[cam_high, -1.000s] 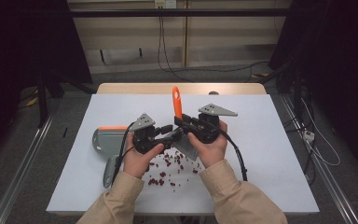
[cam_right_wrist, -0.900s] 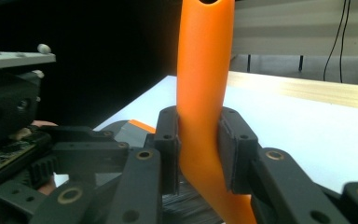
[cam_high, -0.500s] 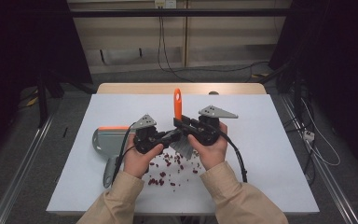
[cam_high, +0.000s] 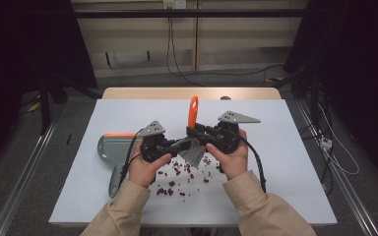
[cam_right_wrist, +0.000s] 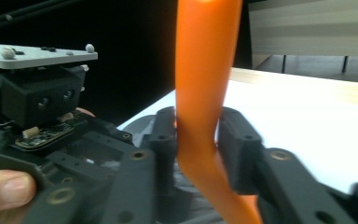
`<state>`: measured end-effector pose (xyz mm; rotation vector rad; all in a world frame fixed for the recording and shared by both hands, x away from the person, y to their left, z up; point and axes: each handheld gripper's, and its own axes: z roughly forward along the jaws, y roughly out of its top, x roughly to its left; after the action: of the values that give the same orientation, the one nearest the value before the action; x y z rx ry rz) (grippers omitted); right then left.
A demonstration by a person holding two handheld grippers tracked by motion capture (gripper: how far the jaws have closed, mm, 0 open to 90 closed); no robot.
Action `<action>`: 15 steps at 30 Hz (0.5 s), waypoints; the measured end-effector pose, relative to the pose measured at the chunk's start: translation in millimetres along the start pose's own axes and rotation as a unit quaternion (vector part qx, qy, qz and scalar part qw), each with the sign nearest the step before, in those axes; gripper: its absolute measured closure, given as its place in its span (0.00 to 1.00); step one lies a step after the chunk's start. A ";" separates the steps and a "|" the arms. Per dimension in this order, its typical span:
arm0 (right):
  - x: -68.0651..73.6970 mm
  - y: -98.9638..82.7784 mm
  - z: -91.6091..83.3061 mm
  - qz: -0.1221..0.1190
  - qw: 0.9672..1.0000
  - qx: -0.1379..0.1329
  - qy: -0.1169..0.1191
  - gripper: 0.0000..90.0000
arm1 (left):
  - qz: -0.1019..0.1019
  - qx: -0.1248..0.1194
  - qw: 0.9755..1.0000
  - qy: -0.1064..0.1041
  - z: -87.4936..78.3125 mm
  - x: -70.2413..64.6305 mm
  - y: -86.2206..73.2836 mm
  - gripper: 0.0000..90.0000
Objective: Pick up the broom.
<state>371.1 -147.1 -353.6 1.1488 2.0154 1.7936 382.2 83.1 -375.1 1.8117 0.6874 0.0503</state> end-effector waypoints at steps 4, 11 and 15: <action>-5.4 1.4 -6.5 -0.004 1.000 -0.016 0.011 0.51 | -0.001 -0.006 1.000 0.001 -4.9 2.5 1.1 0.91; -25.5 -6.6 -21.3 -0.018 0.999 -0.017 0.024 0.42 | -0.002 -0.012 1.000 -0.003 -10.2 5.4 2.6 0.91; -37.1 -14.6 -27.1 -0.020 0.999 -0.022 0.040 0.42 | -0.003 -0.016 1.000 -0.014 -11.0 4.1 3.7 0.91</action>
<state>373.5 -191.3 -372.8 1.0319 2.0160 1.8820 383.1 93.8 -369.2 1.7755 0.6692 0.0320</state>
